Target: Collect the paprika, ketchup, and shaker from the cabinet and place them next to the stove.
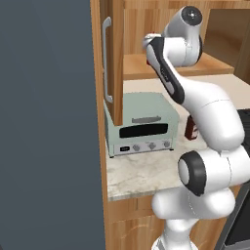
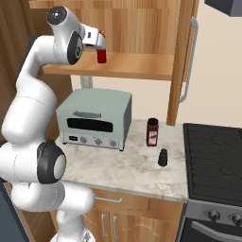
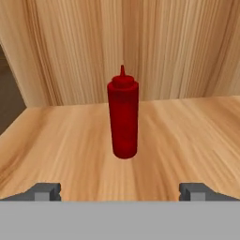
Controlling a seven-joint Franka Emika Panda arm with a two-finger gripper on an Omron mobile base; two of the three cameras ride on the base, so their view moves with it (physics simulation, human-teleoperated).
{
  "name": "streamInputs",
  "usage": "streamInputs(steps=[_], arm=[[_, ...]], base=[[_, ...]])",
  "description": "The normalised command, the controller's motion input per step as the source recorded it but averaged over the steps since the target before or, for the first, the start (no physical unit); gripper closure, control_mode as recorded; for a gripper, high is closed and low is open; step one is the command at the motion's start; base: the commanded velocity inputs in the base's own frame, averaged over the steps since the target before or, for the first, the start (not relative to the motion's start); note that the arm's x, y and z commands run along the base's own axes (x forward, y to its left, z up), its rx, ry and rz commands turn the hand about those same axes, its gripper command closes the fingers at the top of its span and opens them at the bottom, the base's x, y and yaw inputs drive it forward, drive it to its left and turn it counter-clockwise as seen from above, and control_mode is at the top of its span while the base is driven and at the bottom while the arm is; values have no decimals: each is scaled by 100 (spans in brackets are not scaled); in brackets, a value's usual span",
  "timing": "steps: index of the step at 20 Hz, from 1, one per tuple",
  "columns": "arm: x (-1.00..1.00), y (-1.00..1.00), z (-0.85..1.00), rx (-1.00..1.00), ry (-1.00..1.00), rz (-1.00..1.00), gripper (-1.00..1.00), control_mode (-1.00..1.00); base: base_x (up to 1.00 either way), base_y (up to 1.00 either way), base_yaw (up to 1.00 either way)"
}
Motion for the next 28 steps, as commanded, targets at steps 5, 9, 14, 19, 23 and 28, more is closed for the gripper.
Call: streamInputs(steps=[5,9,14,19,23,28], arm=[[34,0,0,4,-4,5,-100,-100],[36,0,3,1,-3,5,-100,-100],[28,-4,0,0,-4,1,-100,-100],[29,-4,0,0,-3,0,-100,-100],[33,0,0,0,0,0,-100,-100],[33,-3,0,0,0,0,-100,-100]], base=[[0,0,0],[0,0,0],[0,0,0],[0,0,0],[0,0,0],[0,0,0]])
